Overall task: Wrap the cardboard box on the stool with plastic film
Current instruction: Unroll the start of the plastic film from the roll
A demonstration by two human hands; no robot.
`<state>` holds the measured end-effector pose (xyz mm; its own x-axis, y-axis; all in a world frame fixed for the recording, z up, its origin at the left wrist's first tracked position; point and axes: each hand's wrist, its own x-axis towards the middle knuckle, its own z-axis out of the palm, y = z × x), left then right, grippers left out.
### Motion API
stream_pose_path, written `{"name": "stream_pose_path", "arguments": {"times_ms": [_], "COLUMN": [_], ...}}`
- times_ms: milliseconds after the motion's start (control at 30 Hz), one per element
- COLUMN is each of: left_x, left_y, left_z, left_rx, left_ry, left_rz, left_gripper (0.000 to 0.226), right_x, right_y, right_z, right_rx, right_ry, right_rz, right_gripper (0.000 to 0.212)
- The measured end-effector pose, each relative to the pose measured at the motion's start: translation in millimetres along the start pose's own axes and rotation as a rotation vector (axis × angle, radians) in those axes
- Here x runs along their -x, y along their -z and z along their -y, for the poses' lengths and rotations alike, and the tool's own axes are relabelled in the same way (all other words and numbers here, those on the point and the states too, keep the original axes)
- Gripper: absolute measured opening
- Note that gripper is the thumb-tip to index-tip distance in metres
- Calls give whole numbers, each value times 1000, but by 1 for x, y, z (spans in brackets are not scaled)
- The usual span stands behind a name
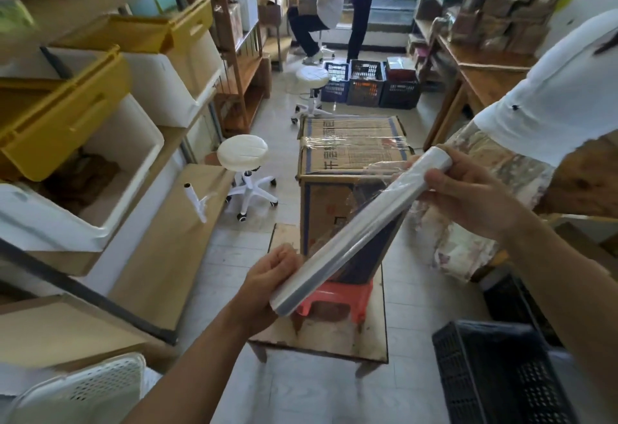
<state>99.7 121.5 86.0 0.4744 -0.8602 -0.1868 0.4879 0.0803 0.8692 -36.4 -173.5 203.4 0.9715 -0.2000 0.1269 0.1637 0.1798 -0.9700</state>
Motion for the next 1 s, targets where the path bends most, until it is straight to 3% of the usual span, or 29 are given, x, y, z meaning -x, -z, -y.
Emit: {"name": "stream_pose_path", "arguments": {"times_ms": [133, 267, 300, 400, 567, 633, 833, 1000], "left_x": [2, 3, 3, 7, 14, 16, 5, 0], "left_y": [21, 48, 53, 66, 97, 95, 31, -10], "left_z": [-16, -23, -25, -34, -36, -39, -71, -91], "left_rx": [90, -79, -129, -198, -421, -524, -494, -335], "left_ry": [0, -40, -59, -107, -60, -46, -202, -335], "left_rz": [-118, -362, -383, -284, 136, 213, 281, 120], "left_gripper": [28, 33, 34, 37, 61, 71, 53, 17], "right_x": [-15, -25, -25, -25, -18, -14, -8, -8], "right_y": [-37, -60, -65, -78, -100, -105, -117, -132], "right_z": [5, 0, -3, -7, -7, -4, -11, -13], "right_rx": [-2, 77, 88, 97, 100, 177, 390, 514], "right_ry": [32, 50, 51, 33, 79, 69, 6, 31], "right_rz": [-43, -56, -60, -88, -148, -173, -146, -143], "right_gripper": [36, 14, 17, 37, 30, 20, 27, 39]}}
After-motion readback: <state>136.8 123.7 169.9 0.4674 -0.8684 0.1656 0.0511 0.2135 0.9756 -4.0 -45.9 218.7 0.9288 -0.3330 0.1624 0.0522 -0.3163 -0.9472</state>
